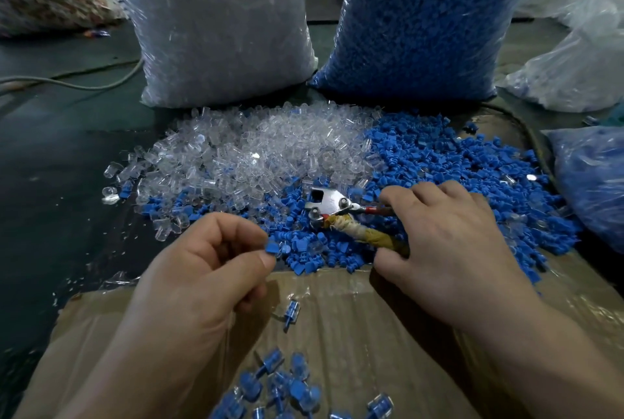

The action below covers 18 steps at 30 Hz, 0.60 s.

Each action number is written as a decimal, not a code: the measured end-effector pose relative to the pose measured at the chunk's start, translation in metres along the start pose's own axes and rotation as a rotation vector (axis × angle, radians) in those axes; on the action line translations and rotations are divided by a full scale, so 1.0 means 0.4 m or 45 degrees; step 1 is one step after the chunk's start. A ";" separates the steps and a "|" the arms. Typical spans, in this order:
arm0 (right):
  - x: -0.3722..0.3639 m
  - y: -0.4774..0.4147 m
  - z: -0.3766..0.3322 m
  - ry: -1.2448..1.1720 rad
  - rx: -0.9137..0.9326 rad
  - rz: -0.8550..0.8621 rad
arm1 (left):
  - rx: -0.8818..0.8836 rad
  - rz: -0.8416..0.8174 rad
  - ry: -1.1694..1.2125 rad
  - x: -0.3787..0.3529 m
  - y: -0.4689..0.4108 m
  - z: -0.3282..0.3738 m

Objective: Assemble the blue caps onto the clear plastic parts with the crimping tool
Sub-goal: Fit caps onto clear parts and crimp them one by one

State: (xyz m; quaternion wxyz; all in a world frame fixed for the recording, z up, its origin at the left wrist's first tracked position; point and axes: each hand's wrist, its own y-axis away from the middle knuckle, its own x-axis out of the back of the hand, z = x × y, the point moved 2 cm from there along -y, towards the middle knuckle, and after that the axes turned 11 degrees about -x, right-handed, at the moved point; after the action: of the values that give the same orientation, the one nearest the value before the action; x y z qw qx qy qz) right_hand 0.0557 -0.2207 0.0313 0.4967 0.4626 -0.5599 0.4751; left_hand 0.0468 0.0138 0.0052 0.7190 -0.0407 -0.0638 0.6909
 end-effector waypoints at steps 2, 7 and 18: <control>0.016 0.006 0.003 -0.183 -0.006 0.029 | 0.007 -0.003 0.004 -0.001 0.000 0.001; 0.050 0.049 -0.023 -0.502 0.189 0.029 | -0.031 0.015 0.024 0.010 -0.001 -0.002; 0.043 0.070 -0.031 -0.450 0.317 -0.054 | -0.139 0.154 0.094 -0.006 0.006 0.038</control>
State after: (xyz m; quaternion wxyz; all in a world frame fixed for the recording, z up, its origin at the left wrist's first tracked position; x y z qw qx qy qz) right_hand 0.0279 -0.2059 0.0469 0.3397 0.6083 -0.5655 0.4414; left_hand 0.0422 0.0109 0.0199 0.6744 -0.1092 -0.0722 0.7266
